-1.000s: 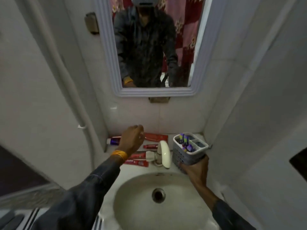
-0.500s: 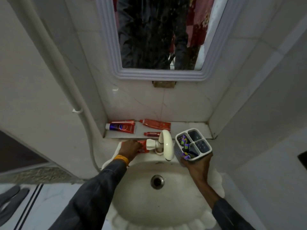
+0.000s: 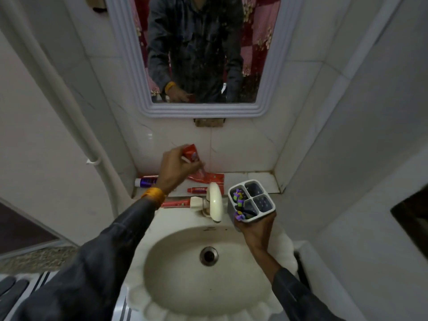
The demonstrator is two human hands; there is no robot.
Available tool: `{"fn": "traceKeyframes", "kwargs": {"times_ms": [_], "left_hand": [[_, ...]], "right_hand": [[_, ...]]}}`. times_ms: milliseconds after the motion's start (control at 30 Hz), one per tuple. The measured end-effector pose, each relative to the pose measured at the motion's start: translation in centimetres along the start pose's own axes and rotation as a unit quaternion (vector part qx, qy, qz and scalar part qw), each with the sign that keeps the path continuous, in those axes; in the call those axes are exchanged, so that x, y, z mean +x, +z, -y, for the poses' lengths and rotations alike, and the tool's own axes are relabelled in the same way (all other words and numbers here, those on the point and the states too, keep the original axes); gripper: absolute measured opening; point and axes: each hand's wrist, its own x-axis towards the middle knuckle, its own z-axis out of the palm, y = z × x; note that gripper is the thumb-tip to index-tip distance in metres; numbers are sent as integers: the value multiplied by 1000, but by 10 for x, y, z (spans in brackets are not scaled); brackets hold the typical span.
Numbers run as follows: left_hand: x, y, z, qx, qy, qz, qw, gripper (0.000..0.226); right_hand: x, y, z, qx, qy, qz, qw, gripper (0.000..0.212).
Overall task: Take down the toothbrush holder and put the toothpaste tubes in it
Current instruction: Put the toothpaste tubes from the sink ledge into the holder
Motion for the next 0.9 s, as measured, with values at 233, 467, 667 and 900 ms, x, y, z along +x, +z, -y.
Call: {"fn": "traceKeyframes", "kwargs": {"times_ms": [233, 467, 667, 900], "left_hand": [[20, 91, -32, 130, 39, 173, 976, 22], [25, 125, -34, 290, 26, 281, 914, 26], [20, 139, -41, 325, -18, 348, 879, 28], [26, 117, -35, 257, -16, 330, 908, 32]], "right_hand": [[4, 2, -10, -1, -18, -30, 999, 150], [7, -1, -16, -35, 6, -22, 999, 147], [13, -4, -20, -66, -21, 19, 997, 130], [20, -5, -30, -20, 10, 7, 1000, 149]]}}
